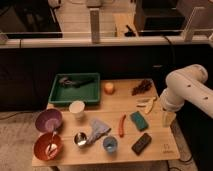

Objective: Place brush in red bowl

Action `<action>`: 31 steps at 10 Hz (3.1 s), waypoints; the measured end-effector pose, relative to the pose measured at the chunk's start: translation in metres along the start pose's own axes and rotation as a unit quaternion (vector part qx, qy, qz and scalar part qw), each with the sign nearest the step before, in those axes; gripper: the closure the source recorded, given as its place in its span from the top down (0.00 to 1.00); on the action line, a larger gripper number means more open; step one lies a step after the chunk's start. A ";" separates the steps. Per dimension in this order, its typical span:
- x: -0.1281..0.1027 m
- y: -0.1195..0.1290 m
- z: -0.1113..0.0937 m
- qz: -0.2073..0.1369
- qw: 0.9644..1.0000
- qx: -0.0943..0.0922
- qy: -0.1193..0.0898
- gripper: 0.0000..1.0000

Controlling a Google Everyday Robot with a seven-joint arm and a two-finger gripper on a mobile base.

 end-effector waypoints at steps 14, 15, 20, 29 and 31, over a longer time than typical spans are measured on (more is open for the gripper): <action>0.000 0.000 0.000 0.000 1.000 0.000 0.000 0.80; 0.000 -0.001 0.001 -0.001 1.000 0.001 0.000 0.80; -0.057 -0.025 0.014 -0.039 0.999 0.014 -0.004 0.80; -0.113 -0.051 0.031 -0.054 0.998 0.029 -0.019 0.80; -0.137 -0.063 0.035 -0.056 0.998 0.030 -0.027 0.80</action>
